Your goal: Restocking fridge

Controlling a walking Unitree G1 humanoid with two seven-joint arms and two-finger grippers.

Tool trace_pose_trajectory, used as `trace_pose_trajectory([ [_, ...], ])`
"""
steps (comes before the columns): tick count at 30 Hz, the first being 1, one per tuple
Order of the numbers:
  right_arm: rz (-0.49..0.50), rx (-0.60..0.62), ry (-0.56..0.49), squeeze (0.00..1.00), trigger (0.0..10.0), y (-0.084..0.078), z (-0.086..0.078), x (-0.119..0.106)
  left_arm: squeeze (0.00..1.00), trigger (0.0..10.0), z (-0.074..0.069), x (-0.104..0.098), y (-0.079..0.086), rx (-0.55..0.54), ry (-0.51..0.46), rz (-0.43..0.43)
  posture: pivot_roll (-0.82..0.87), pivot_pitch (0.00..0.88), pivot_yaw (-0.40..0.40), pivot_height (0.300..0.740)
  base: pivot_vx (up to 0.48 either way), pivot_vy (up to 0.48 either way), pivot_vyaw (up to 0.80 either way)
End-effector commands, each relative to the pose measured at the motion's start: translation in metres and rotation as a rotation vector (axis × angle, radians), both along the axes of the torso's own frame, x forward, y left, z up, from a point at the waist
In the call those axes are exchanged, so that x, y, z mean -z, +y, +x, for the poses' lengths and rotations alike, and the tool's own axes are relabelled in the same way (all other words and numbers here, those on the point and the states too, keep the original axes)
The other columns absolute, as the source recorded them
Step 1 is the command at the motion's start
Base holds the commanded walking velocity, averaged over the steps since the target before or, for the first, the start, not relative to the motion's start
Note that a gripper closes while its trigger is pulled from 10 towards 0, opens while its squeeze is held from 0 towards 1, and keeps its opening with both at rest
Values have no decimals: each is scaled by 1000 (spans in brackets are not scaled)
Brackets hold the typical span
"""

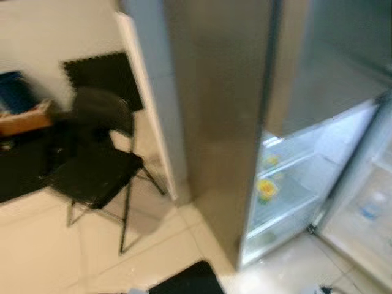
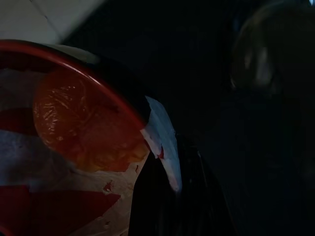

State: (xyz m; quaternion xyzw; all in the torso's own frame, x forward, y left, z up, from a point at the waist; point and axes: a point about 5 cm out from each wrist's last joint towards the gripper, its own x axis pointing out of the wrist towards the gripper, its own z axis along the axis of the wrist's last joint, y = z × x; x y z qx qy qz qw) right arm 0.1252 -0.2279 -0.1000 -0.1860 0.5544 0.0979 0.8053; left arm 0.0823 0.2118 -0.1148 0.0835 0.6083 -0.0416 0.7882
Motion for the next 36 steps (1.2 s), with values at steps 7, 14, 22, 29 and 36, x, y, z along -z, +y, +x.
trace_pose_trajectory([
  [7,-16,29,4,0,10000,-6,-5,0,0,10000,7,0,-7,3,-18,-22,-59,0,1,740,0,0,229],
  [14,-22,28,9,0,10000,-7,-7,1,0,10000,7,0,-8,-1,-15,-29,-59,0,2,740,0,-285,0],
  [22,-18,33,16,0,10000,-7,-8,1,0,10000,6,0,-8,-4,-13,-32,-59,0,1,740,0,-408,0],
  [29,-18,34,20,0,10000,-6,-10,2,0,10000,6,0,-7,-4,-11,-33,-61,0,2,740,0,-414,0],
  [36,-17,37,25,0,10000,-7,-11,2,0,10000,6,0,-7,-2,-12,-35,-62,0,2,740,0,-415,0],
])
